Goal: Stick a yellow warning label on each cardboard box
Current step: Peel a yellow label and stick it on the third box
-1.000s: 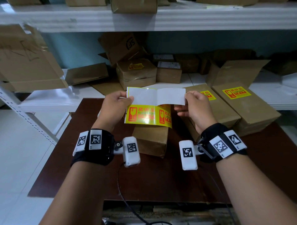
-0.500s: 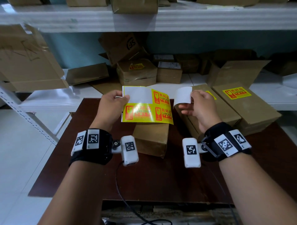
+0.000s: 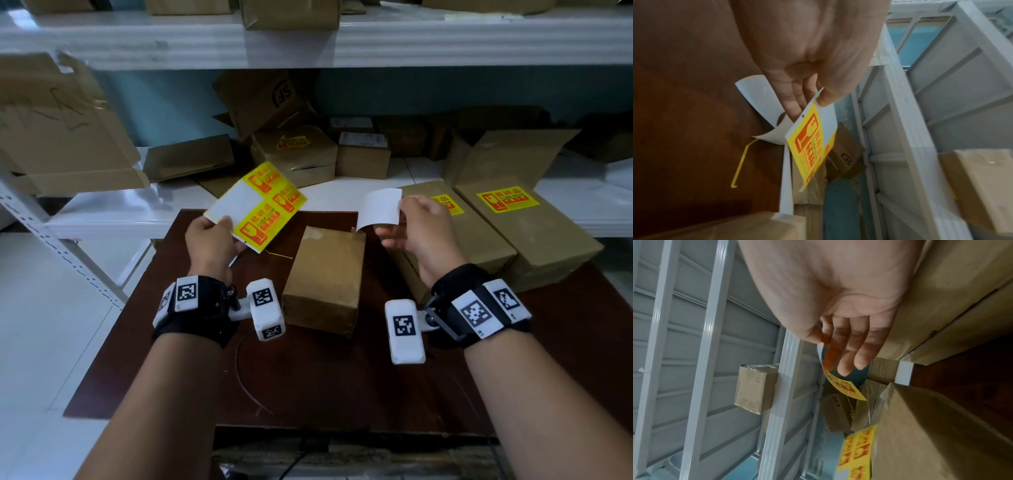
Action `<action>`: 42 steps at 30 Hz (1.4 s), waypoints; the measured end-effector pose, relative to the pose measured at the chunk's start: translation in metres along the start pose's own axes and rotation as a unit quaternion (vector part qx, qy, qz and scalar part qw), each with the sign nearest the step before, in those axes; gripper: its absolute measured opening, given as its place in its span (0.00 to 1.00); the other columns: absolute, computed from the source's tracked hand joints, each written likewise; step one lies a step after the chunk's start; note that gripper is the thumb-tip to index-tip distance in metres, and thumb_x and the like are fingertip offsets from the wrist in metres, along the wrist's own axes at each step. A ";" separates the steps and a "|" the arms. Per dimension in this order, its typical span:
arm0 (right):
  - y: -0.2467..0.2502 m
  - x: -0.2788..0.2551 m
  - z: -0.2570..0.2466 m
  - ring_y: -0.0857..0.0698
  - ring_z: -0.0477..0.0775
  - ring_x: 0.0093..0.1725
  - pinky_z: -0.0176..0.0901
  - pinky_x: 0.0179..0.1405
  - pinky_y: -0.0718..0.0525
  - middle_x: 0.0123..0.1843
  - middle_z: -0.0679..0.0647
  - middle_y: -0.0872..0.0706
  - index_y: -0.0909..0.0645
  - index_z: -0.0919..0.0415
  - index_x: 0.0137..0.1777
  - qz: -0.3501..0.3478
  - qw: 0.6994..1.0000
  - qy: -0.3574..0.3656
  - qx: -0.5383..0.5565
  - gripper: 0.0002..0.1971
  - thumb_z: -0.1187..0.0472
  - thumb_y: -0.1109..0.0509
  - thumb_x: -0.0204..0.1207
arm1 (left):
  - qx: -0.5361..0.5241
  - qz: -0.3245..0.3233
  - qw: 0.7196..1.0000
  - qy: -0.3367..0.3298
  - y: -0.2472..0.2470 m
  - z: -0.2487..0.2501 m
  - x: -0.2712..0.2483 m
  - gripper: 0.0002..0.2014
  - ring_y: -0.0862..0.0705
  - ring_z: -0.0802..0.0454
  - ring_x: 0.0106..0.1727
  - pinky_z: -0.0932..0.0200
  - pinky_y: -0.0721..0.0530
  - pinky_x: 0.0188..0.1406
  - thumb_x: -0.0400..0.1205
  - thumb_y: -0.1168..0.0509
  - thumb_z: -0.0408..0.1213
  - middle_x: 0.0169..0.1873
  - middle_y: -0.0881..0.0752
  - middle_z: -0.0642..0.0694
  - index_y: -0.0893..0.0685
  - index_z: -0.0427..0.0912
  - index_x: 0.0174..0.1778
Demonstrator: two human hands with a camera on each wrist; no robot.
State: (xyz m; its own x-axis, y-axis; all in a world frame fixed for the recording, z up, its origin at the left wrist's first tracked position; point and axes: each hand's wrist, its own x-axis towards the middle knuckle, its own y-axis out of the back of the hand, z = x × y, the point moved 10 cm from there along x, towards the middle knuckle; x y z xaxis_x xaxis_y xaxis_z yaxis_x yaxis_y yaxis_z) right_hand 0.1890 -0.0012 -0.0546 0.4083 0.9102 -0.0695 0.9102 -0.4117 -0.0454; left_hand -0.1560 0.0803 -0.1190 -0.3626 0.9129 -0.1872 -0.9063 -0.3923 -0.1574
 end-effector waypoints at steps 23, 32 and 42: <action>-0.026 -0.008 0.010 0.10 0.52 0.36 0.40 0.30 0.14 0.43 0.55 0.15 0.21 0.56 0.47 -0.049 0.997 0.000 -0.061 0.10 0.59 0.41 0.89 | 0.586 -0.088 0.806 0.015 -0.008 -0.009 -0.003 0.31 0.19 0.39 0.53 0.40 0.17 0.64 0.78 0.35 0.58 0.69 0.38 0.39 0.27 0.49 0.76; -0.040 -0.010 0.012 0.10 0.56 0.38 0.45 0.33 0.13 0.37 0.56 0.15 0.17 0.60 0.44 -0.064 0.993 0.029 -0.096 0.10 0.62 0.37 0.86 | 0.308 -0.280 0.894 -0.169 -0.103 0.045 -0.086 0.07 0.15 0.59 0.36 0.57 0.17 0.32 0.85 0.33 0.39 0.42 0.11 0.42 0.13 0.42 0.45; -0.048 -0.017 0.003 0.14 0.53 0.34 0.49 0.35 0.12 0.32 0.53 0.14 0.15 0.61 0.44 -0.065 0.990 0.080 -0.100 0.08 0.63 0.33 0.83 | 0.252 -0.283 0.906 -0.191 -0.119 0.051 -0.106 0.09 0.13 0.53 0.38 0.65 0.16 0.27 0.85 0.32 0.39 0.40 0.13 0.40 0.11 0.38 0.50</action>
State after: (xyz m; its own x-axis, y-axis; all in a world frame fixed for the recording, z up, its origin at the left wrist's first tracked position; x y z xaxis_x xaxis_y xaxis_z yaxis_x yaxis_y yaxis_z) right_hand 0.1382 0.0031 -0.0538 0.2784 0.9568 0.0838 0.9447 -0.2885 0.1556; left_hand -0.0210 0.0362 -0.0309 0.2287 0.9621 0.1487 -0.9194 0.1633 0.3578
